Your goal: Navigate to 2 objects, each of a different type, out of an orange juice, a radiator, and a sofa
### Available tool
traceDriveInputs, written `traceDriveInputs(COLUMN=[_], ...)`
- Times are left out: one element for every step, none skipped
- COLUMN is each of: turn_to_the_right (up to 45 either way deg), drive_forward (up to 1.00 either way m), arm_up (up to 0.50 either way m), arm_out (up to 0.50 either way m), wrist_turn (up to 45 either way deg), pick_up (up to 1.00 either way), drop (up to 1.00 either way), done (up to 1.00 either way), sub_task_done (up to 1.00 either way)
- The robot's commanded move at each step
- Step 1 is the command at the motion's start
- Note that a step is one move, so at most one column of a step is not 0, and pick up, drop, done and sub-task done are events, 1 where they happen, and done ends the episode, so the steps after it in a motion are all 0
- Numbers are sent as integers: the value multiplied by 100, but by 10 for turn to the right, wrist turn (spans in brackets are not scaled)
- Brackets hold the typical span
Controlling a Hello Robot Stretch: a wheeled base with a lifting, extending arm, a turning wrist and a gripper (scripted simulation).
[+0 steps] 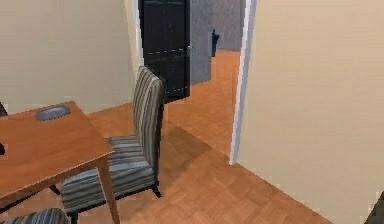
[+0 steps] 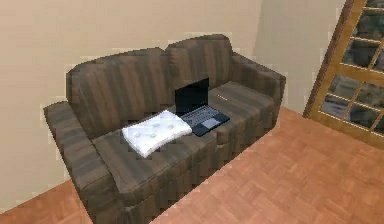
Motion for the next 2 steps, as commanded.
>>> traceDriveInputs(turn_to_the_right=[0, 450], drive_forward=[15, 0], arm_up=[0, 0], arm_out=[0, 0], wrist_turn=[0, 0], pick_up=[0, 0], drop=[0, 0], done=[0, 0], sub_task_done=[0, 0])
